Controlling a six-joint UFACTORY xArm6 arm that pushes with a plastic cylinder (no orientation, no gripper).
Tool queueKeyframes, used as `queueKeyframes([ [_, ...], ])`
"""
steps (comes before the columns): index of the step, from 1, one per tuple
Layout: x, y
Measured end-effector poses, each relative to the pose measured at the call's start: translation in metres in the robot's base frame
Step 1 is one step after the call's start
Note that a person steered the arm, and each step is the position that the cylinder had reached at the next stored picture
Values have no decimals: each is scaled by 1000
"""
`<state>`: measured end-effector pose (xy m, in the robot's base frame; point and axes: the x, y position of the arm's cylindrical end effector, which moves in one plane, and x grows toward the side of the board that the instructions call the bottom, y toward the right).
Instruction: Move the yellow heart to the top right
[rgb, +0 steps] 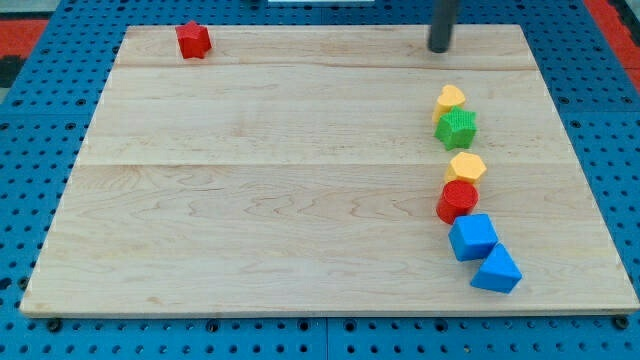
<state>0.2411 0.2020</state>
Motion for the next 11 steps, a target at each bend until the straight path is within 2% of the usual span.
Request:
queueKeyframes([
  [1,11,91],
  [2,54,95],
  [3,103,47],
  [4,109,-33],
  [5,131,-21],
  [6,131,-20],
  [7,131,-93],
  [8,124,-117],
  [9,117,-98],
  [11,104,-98],
])
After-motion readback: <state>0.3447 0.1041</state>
